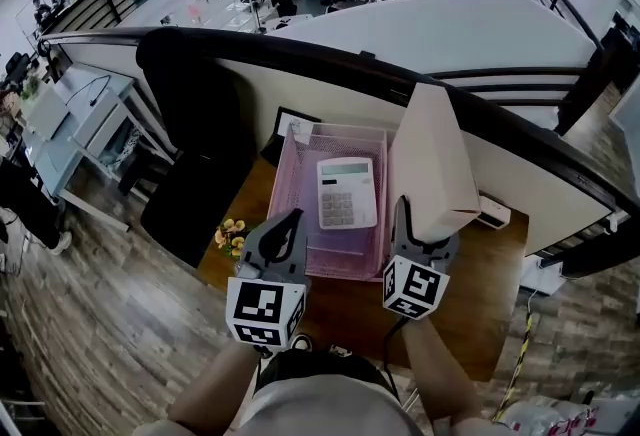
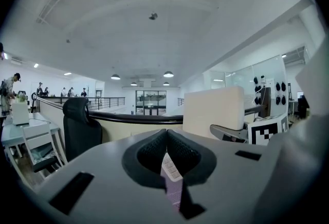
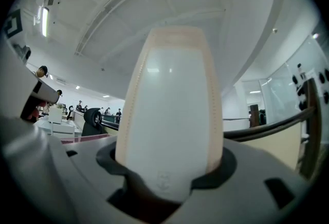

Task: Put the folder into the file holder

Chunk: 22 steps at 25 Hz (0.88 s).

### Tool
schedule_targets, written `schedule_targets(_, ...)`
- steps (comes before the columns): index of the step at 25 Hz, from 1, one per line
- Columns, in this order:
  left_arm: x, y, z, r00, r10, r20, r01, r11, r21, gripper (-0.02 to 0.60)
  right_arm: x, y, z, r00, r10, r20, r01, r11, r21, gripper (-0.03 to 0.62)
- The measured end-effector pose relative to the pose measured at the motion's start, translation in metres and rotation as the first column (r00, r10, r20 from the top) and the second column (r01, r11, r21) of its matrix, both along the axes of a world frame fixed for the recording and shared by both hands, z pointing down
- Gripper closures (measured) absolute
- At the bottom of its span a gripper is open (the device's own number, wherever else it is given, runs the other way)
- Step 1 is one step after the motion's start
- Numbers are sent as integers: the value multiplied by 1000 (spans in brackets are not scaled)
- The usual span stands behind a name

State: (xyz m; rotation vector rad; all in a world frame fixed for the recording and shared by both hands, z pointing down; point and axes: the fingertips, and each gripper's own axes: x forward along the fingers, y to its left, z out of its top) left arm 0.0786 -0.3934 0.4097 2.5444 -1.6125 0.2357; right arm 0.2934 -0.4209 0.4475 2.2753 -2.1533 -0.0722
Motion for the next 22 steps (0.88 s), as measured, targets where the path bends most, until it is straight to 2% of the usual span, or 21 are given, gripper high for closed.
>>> schedule_targets(6, 2, -5, 19, 1000, 0, 1, 0, 999, -41, 577, 9, -14, 27, 999, -5, 45, 3, 999, 32, 276)
schedule_targets(12, 5, -10, 29, 1000, 12, 23, -10, 998, -61, 577, 7, -25, 46, 999, -29, 31, 29, 999, 20, 276)
schedule_targets(18, 5, -10, 40, 1000, 9, 5, -8, 995, -99, 577, 3, -23, 71, 998, -51, 27, 51, 999, 2, 267)
schedule_targets(22, 8, -10, 44, 1000, 15, 1, -15, 994, -111, 577, 1, -26, 68, 997, -61, 36, 61, 998, 9, 266)
